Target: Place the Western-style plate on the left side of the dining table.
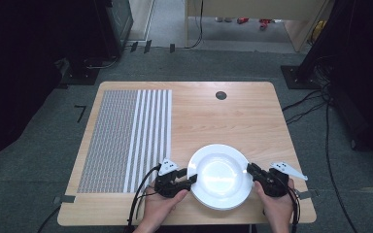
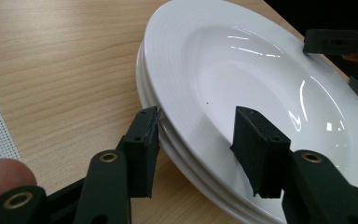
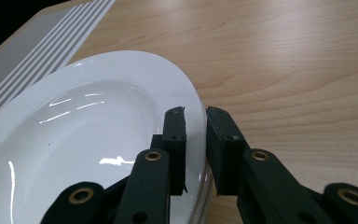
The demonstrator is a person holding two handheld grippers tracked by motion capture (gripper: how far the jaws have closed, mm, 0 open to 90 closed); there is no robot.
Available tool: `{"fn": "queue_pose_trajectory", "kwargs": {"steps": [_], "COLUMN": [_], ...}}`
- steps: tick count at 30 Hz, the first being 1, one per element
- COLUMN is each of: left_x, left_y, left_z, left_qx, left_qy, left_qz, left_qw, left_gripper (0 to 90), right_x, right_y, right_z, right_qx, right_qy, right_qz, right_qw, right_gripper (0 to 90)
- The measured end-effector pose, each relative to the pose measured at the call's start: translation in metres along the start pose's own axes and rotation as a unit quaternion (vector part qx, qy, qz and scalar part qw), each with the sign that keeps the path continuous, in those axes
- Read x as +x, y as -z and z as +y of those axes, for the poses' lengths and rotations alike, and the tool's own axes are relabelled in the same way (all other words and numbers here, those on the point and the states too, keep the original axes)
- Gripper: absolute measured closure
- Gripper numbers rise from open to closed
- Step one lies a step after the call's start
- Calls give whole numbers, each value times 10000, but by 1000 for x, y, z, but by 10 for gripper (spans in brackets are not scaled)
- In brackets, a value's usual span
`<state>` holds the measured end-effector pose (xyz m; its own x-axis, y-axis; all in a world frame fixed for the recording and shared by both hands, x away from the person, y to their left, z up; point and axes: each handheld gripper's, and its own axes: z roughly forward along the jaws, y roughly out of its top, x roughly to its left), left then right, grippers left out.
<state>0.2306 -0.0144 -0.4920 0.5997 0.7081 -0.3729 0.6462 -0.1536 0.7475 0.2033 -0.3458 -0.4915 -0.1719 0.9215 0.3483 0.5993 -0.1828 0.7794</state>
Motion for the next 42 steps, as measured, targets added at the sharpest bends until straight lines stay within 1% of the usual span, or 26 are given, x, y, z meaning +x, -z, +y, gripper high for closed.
{"fn": "queue_pose_trajectory", "kwargs": {"steps": [1,2,3,5,6,8,9,10,15,19,20,21,23,25,26,27,30,31,33,34,35,36,38,40,41,42], "left_x": [0,1,1,1,1,1,1,2,4,3,3,3,4,4,4,4,4,4,5,5,5,5,6,7,7,7], "left_y": [0,0,0,0,1,1,1,2,2,2,2,3,3,3,3,3,3,3,3,3,3,3,3,3,3,3], "left_z": [0,-1,-1,-1,-1,-2,-2,-2,-3,-3,-3,-3,-3,-3,-3,-3,-2,-2,-2,-2,-2,-2,-2,-2,-2,-2], "left_qx": [0,-22,-22,-21,-6,-2,-2,-3,-7,-19,-20,-23,-29,-33,-34,-34,-18,-18,-16,-16,-16,-19,-17,-18,-18,-26], "left_qy": [0,84,84,114,143,144,144,166,267,275,296,304,319,338,339,339,356,356,374,374,374,390,411,417,417,418], "left_qz": [0,-25,-25,-40,-58,-69,-69,-89,-156,-136,-137,-140,-140,-135,-127,-127,-127,-127,-128,-133,-133,-144,-162,-159,-159,-159], "left_qw": [10000,10000,10000,9999,9999,9999,9999,9998,9995,9995,9995,9994,9994,9993,9993,9993,9993,9993,9992,9992,9992,9991,9990,9990,9990,9990], "left_gripper": [518,518,518,518,519,520,521,522,524,529,529,542,553,557,557,558,561,564,569,571,572,572,574,577,578,578], "right_x": [-1,-2,-2,-5,-7,-9,-9,-10,-12,-16,-16,-18,-19,-19,-20,-20,-21,-21,-20,-20,-20,-19,-18,-19,-19,-19], "right_y": [0,0,0,1,2,3,3,5,10,10,10,10,10,10,10,10,9,9,7,5,5,5,4,5,5,5], "right_z": [0,0,0,0,0,1,1,1,-2,-2,-2,-2,-2,-2,-2,-2,-2,-2,-3,-4,-4,-5,-5,-5,-5,-5], "right_qx": [0,-10,-10,9,39,91,91,166,200,229,229,226,247,259,272,272,304,304,328,349,349,275,256,137,137,78], "right_qy": [-41,-96,-96,-260,-417,-540,-540,-663,-870,-1129,-1129,-1222,-1276,-1289,-1391,-1391,-1540,-1540,-1741,-1787,-1787,-1805,-1771,-1718,-1718,-1674], "right_qz": [17,49,49,126,215,272,272,311,417,539,539,578,608,614,674,674,769,769,922,1010,1010,989,951,1045,1045,1092], "right_qw": [10000,9999,9999,9996,9989,9981,9981,9972,9951,9919,9919,9906,9897,9894,9876,9876,9846,9846,9798,9781,9781,9782,9793,9795,9795,9798], "right_gripper": [798,801,801,805,804,798,798,795,791,804,804,810,822,825,824,824,811,811,787,786,786,785,786,793,793,796]}}
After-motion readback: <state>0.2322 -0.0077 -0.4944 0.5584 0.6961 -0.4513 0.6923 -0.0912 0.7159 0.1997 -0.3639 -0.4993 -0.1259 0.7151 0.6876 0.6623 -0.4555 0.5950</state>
